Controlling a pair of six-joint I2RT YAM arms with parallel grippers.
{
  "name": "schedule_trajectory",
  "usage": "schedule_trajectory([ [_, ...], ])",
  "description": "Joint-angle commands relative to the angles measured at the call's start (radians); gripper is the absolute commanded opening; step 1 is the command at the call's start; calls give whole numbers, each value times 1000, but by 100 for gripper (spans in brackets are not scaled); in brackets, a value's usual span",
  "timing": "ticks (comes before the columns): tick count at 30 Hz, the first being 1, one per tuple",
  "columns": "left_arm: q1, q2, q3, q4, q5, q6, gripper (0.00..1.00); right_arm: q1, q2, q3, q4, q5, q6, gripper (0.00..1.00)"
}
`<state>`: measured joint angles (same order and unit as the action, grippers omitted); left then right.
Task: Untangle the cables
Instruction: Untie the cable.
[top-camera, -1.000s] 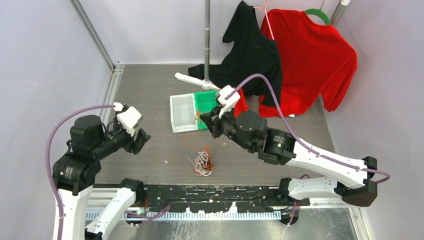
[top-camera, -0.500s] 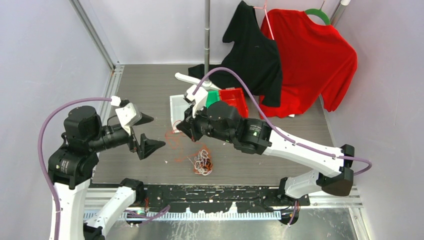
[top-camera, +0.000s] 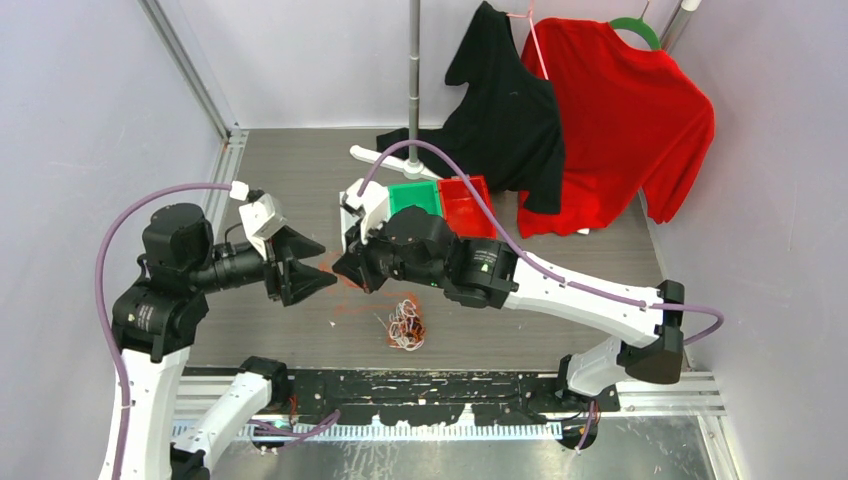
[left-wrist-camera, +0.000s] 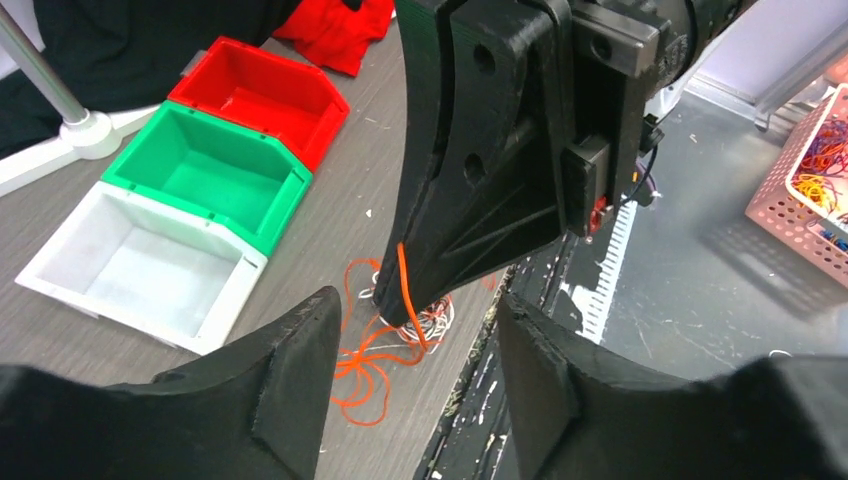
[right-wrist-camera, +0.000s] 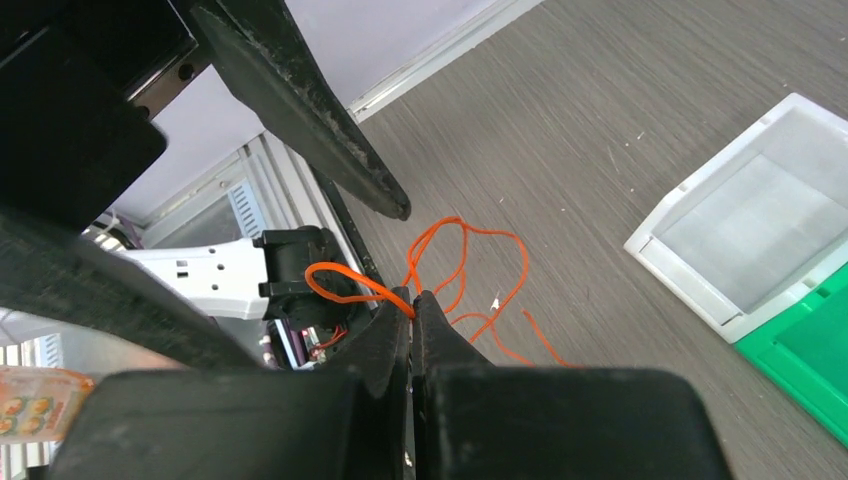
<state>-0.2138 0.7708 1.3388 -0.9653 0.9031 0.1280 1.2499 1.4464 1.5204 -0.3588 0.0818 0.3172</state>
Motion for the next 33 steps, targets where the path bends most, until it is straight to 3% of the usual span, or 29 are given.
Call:
schedule_trajectory([
  [1,4,-1,-18,59,-20,-14,53,14,-3,37,60,-17,19,1],
  [14,4,-5,-4,76,-92,-13,1,14,-70,-84,165,3,46,1],
  [15,4,-8,7,82,-106,-15,0,14,-84,-114,190,26,50,7],
  [20,4,-9,96,83,-180,-16,0,14,-192,-321,409,143,51,80],
  [21,5,-8,118,81,-197,-16,0,13,-223,-371,467,150,44,88],
  [24,4,2,181,62,-242,-10,0,12,-321,-517,645,148,19,100],
  [27,5,11,232,52,-272,-8,0,9,-354,-623,809,108,11,100],
  [33,4,44,319,35,-294,-7,0,11,-216,-581,792,-26,13,100],
])
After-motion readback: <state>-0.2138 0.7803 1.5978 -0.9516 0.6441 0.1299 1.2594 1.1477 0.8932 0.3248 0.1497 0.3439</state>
